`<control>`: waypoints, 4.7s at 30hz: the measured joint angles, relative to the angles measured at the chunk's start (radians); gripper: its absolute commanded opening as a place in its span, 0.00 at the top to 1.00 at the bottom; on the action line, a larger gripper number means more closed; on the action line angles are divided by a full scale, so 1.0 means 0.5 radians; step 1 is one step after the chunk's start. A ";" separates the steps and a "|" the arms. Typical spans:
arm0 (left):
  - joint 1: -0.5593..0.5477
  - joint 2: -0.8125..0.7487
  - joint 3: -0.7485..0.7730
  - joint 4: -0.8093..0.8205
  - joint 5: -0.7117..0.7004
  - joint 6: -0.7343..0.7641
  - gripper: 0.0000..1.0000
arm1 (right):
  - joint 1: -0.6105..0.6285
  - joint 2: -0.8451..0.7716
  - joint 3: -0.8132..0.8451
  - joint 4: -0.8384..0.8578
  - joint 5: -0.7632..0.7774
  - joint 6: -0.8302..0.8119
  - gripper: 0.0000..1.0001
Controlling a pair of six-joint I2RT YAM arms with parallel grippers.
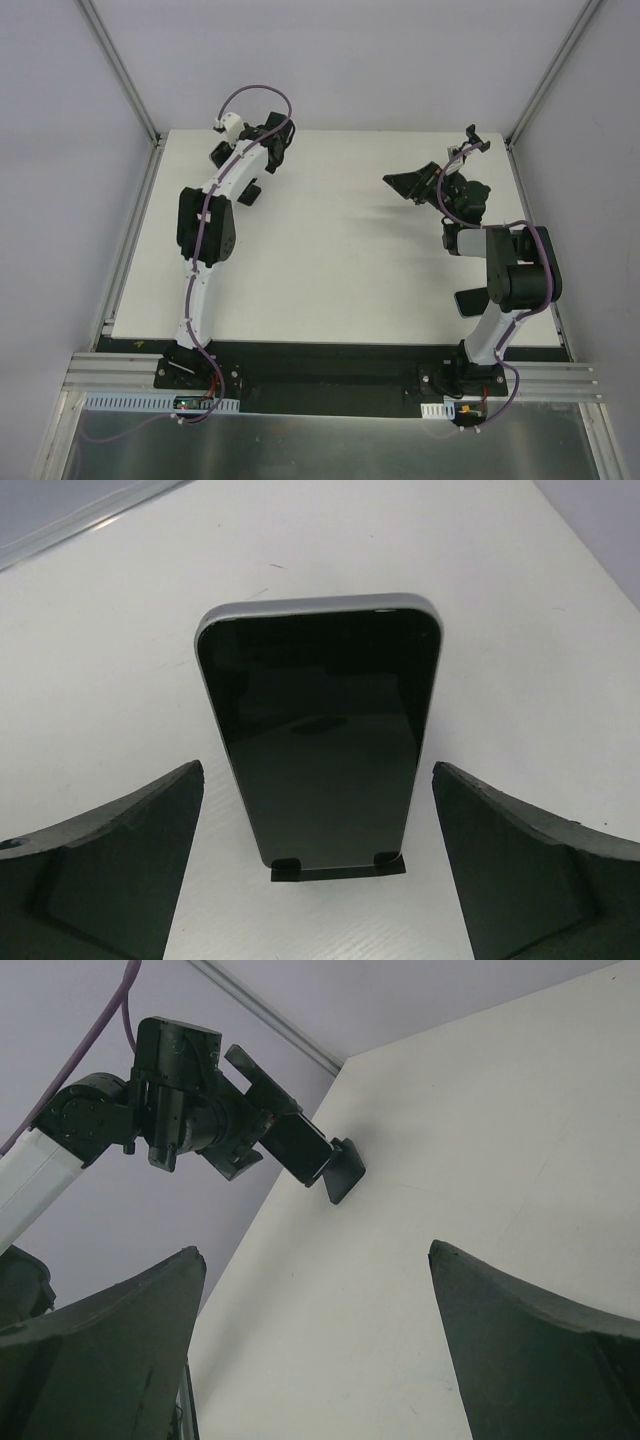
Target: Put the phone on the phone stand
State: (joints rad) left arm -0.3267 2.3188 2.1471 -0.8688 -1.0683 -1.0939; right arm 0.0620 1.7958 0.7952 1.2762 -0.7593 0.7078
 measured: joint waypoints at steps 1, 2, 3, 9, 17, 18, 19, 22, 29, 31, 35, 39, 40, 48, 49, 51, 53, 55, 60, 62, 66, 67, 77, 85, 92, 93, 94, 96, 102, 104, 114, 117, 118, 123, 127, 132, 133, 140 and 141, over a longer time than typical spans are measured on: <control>-0.002 0.000 -0.012 -0.002 0.011 -0.002 0.01 | 0.000 0.000 0.000 0.000 0.000 -0.001 0.04; -0.002 0.000 -0.025 0.000 0.024 -0.004 0.01 | 0.000 0.000 0.000 0.000 0.000 0.000 0.04; -0.002 0.000 -0.037 0.001 0.034 -0.006 0.01 | 0.000 0.000 0.000 0.000 0.000 0.000 0.04; -0.002 -0.095 -0.187 0.016 0.151 0.005 0.01 | 0.000 0.000 0.000 0.000 0.001 -0.007 0.04; 0.000 -0.891 -0.850 0.142 0.589 0.236 0.01 | 0.038 -0.200 -0.011 -0.484 0.185 -0.402 0.04; 0.001 -1.038 -0.953 0.184 0.681 0.304 0.01 | 0.057 -0.261 -0.006 -0.629 0.254 -0.493 0.04; 0.001 -1.178 -1.054 0.234 0.771 0.363 0.01 | 0.091 -0.342 0.001 -0.815 0.376 -0.612 0.04; 0.002 -1.610 -1.361 0.373 1.043 0.597 0.01 | 0.195 -0.534 0.037 -1.236 0.723 -0.856 0.04; 0.001 -2.220 -1.904 0.665 1.705 1.087 0.01 | 0.193 -0.655 0.086 -1.814 1.443 -0.962 0.04; 0.001 -2.249 -1.982 0.715 1.863 1.197 0.01 | 0.147 -0.678 0.095 -1.942 1.613 -0.941 0.04; 0.001 -2.234 -2.037 0.763 2.131 1.370 0.01 | 0.020 -0.761 0.123 -2.133 1.922 -0.881 0.04; 0.001 -2.246 -2.042 0.813 2.339 1.505 0.01 | -0.109 -0.815 0.170 -2.132 1.993 -0.791 0.04; 0.001 -2.260 -2.052 0.827 2.377 1.532 0.01 | -0.134 -0.812 0.182 -2.114 1.981 -0.776 0.03; 0.001 -2.342 -2.094 0.860 2.504 1.610 0.01 | -0.295 -0.576 0.462 -1.855 1.825 -0.631 0.05; 0.001 -2.345 -2.102 0.874 2.506 1.614 0.01 | -0.302 -0.533 0.487 -1.794 1.809 -0.606 0.07; 0.001 -2.348 -2.116 0.890 2.510 1.617 0.01 | -0.321 -0.433 0.543 -1.706 1.759 -0.565 0.10; 0.001 -2.348 -2.130 0.892 2.510 1.623 0.01 | -0.343 -0.329 0.597 -1.625 1.688 -0.542 0.14; 0.002 -2.348 -2.136 0.892 2.510 1.630 0.01 | -0.362 -0.231 0.623 -1.542 1.617 -0.536 0.15; 0.002 -2.348 -2.146 0.927 2.512 1.630 0.01 | -0.401 -0.112 0.623 -1.437 1.472 -0.516 0.12; 0.003 -2.345 -2.155 0.941 2.528 1.629 0.01 | -0.425 -0.081 0.645 -1.411 1.431 -0.472 0.11; 0.003 -2.307 -2.162 0.967 2.561 1.629 0.01 | -0.456 0.074 0.811 -1.379 1.398 -0.421 0.10; 0.003 -2.296 -2.165 0.974 2.570 1.628 0.01 | -0.459 0.117 0.854 -1.376 1.397 -0.421 0.11; 0.028 -2.264 -2.168 0.996 2.656 1.626 0.01 | -0.380 0.407 1.155 -1.428 1.382 -0.576 0.71; 0.043 -2.294 -2.197 1.010 2.661 1.604 0.01 | -0.258 0.346 1.167 -1.494 1.210 -0.694 0.99; 0.143 -2.483 -2.214 1.027 2.695 1.562 0.01 | 0.017 -0.021 0.913 -1.778 0.669 -0.898 0.99; 0.159 -2.512 -2.220 1.032 2.708 1.551 0.01 | 0.076 -0.092 0.855 -1.809 0.546 -0.927 0.99; 0.176 -2.544 -2.229 1.044 2.728 1.536 0.01 | 0.147 -0.159 0.806 -1.858 0.412 -0.974 0.99; 0.215 -2.593 -2.248 1.078 2.802 1.502 0.01 | 0.302 -0.270 0.765 -2.034 0.150 -1.134 0.99; 0.296 -2.541 -2.293 1.230 3.227 1.378 0.04 | 0.804 -0.314 0.913 -2.924 -0.400 -1.946 1.00; 0.302 -2.467 -2.293 1.281 3.391 1.348 0.06 | 0.888 -0.227 1.036 -3.252 -0.542 -2.191 0.99; 0.302 -2.185 -2.311 1.373 3.828 1.204 0.15 | 0.955 0.330 1.798 -4.398 -0.713 -2.899 0.84; 0.302 -2.185 -2.314 1.389 3.855 1.180 0.14 | 1.006 0.322 1.791 -4.389 -0.652 -2.875 0.58; 0.302 -2.185 -2.315 1.392 3.859 1.174 0.12 | 1.025 0.315 1.782 -4.380 -0.637 -2.855 0.50; 0.294 -2.139 -2.315 1.415 3.915 1.153 0.04 | 1.064 0.147 1.516 -4.127 -0.378 -2.560 0.10; 0.256 -2.101 -2.316 1.415 3.941 1.143 0.01 | 1.051 -0.172 1.132 -3.818 -0.072 -2.195 0.02; 0.177 -2.065 -2.316 1.418 4.001 1.154 0.01 | 1.042 -0.671 0.735 -3.464 0.124 -1.784 0.03; 0.163 -2.045 -2.316 1.421 4.022 1.165 0.01 | 1.042 -0.811 0.631 -3.382 0.150 -1.714 0.03; 0.014 -1.750 -2.302 1.422 4.234 1.292 0.02 | 1.042 -1.571 0.082 -3.078 0.279 -1.458 0.03; -0.006 -1.722 -2.302 1.413 4.245 1.312 0.03 | 1.042 -1.619 0.040 -3.059 0.291 -1.444 0.03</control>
State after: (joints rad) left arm -0.3298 1.4578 0.9962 -0.1623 1.0542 -0.4377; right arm 0.5831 0.9863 0.8154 -0.2535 -0.6136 -0.0139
